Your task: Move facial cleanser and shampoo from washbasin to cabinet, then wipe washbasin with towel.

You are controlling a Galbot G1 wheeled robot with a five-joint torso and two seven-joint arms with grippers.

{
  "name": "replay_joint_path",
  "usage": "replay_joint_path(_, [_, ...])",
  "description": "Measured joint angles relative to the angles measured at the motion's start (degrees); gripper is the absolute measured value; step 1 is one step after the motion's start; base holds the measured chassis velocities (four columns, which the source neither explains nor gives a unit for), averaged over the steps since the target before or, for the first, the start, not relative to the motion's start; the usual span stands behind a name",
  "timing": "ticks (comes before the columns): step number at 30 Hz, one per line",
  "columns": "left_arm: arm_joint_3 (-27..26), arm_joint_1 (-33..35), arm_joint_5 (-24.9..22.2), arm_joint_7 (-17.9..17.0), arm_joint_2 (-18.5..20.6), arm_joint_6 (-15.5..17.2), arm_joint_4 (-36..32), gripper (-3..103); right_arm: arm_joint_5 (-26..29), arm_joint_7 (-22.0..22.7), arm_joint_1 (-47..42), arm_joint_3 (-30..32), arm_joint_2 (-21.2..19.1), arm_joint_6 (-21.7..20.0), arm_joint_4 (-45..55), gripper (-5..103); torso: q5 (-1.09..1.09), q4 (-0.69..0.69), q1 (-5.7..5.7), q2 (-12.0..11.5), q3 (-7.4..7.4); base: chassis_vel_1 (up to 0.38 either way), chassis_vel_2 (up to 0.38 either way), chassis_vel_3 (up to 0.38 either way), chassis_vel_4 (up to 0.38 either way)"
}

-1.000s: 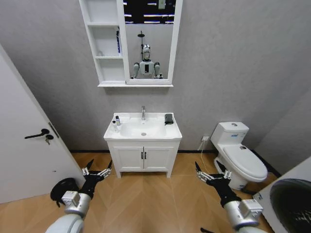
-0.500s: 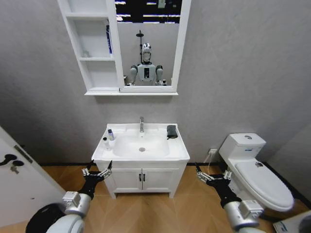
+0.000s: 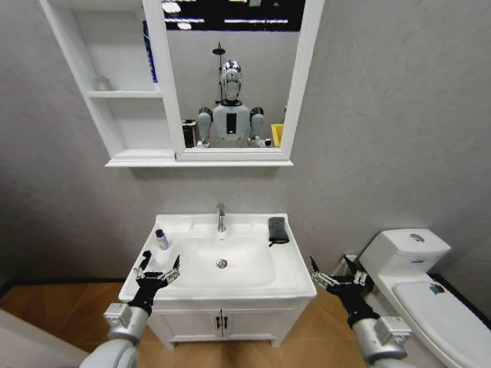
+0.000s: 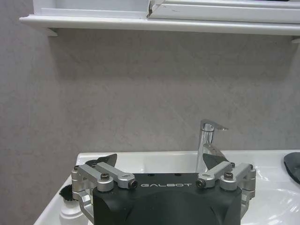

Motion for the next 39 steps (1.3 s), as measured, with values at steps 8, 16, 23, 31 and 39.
replay_joint_path(8, [0.8,-2.0,3.6,-1.3,-1.0,-1.4,5.9,100,0.8,1.1,2.4,0.2,-0.7,-1.7,1.1,100,0.01,0.02,-0.10,0.1,-0.02,0.071,-0.048,-0.036,0.047])
replay_joint_path(16, [0.5,-4.3,6.7,-1.8,-0.2,-2.8,10.7,100,3.3,2.8,5.5,1.9,-1.3,-4.1,2.2,100,0.01,0.02,0.01,0.0,0.01,-0.011,0.011,0.020,-0.005])
replay_joint_path(23, [-0.3,-10.1,4.8,-5.4,2.0,-1.6,17.1,100,4.7,3.5,5.9,2.1,-1.1,-4.2,4.3,100,0.00,0.01,-0.02,0.0,0.00,-0.004,0.004,0.008,-0.002])
replay_joint_path(31, [0.8,-14.6,4.3,-7.8,3.1,-0.3,22.6,100,5.3,4.1,6.9,2.5,-1.0,-3.9,3.8,100,0.00,0.01,-0.01,0.0,0.00,0.000,0.000,0.000,0.000])
replay_joint_path(39, [0.8,-19.0,4.3,-8.9,4.5,-0.2,27.9,100,5.3,4.2,5.8,2.8,-0.7,-2.5,2.7,100,0.00,0.01,-0.01,0.0,0.00,0.000,0.000,0.000,0.000])
